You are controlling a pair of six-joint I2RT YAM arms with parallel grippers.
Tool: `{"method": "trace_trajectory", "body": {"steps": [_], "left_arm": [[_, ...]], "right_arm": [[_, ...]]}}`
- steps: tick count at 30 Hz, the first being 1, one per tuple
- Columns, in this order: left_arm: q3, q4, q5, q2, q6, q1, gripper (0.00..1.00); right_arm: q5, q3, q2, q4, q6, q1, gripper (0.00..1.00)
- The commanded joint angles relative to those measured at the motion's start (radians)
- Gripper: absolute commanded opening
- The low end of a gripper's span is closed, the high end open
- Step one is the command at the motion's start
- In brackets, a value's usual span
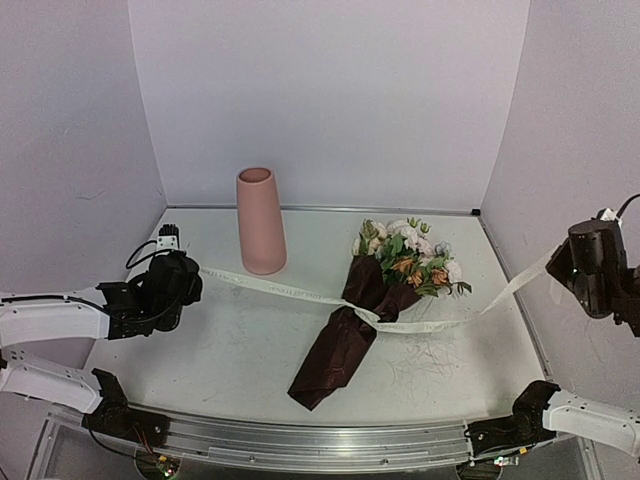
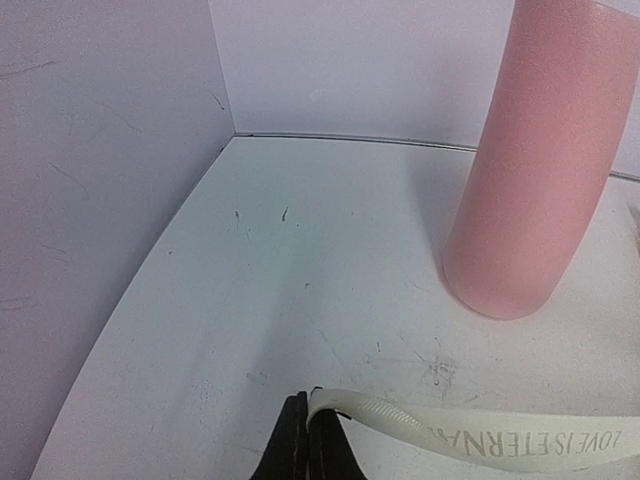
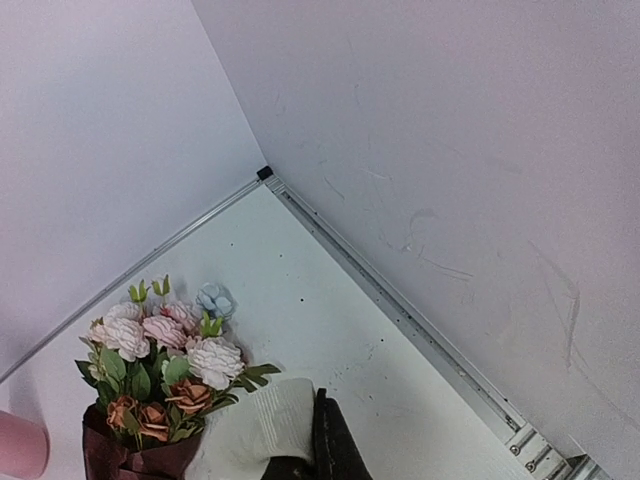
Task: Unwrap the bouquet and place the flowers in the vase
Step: Untie the ribbon from the wrapping paper.
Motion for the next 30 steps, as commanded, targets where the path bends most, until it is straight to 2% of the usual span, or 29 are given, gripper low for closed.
{"method": "trace_trajectory", "body": {"steps": [1,3,4,6,7,9,11,12,14,17,21,23,27,30], "left_arm": [[0.024,0.005,0.018,0.014,-0.004,0.005,0.01],[0.038,0.007,0.081,0.021,0.026,0.005,0.11],[0.049,0.007,0.119,0.027,0.045,0.005,0.17],[0.072,0.007,0.177,0.036,0.065,0.005,0.41],[0.079,0.007,0.199,0.039,0.074,0.005,0.5],[0.093,0.009,0.301,0.039,0.108,0.005,0.69],[0.108,0.022,0.451,0.039,0.166,0.005,0.76],[0.111,0.035,0.543,0.041,0.19,0.005,0.77],[0.116,0.063,0.704,0.048,0.218,0.005,0.78],[0.12,0.102,0.868,0.075,0.224,0.004,0.77],[0.138,0.152,1.045,0.144,0.203,0.002,0.77],[0.151,0.167,1.107,0.186,0.193,-0.009,0.77],[0.176,0.224,1.134,0.29,0.174,-0.081,0.75],[0.213,0.255,1.156,0.388,0.158,-0.129,0.67]], "right_arm": [[0.024,0.008,-0.015,-0.067,-0.032,-0.004,0.11],[-0.008,-0.013,-0.015,-0.066,-0.015,-0.004,0.31],[-0.026,-0.024,-0.015,-0.061,-0.01,-0.004,0.35],[-0.057,-0.051,-0.012,-0.045,-0.006,-0.004,0.35],[-0.076,-0.063,-0.013,-0.032,-0.009,-0.004,0.39],[-0.135,-0.093,-0.013,0.015,-0.043,-0.005,0.63],[-0.22,-0.127,-0.009,0.086,-0.108,-0.004,0.84],[-0.269,-0.142,-0.003,0.127,-0.144,-0.004,0.9],[-0.394,-0.165,0.014,0.2,-0.222,-0.005,0.95],[-0.553,-0.211,0.049,0.307,-0.291,-0.005,0.94],[-0.721,-0.299,0.119,0.455,-0.265,-0.005,0.92],[-0.797,-0.368,0.157,0.58,-0.232,-0.004,0.92],[-0.914,-0.475,0.265,0.859,-0.155,-0.005,0.96],[-0.946,-0.483,0.389,0.986,-0.119,-0.005,0.98]]}}
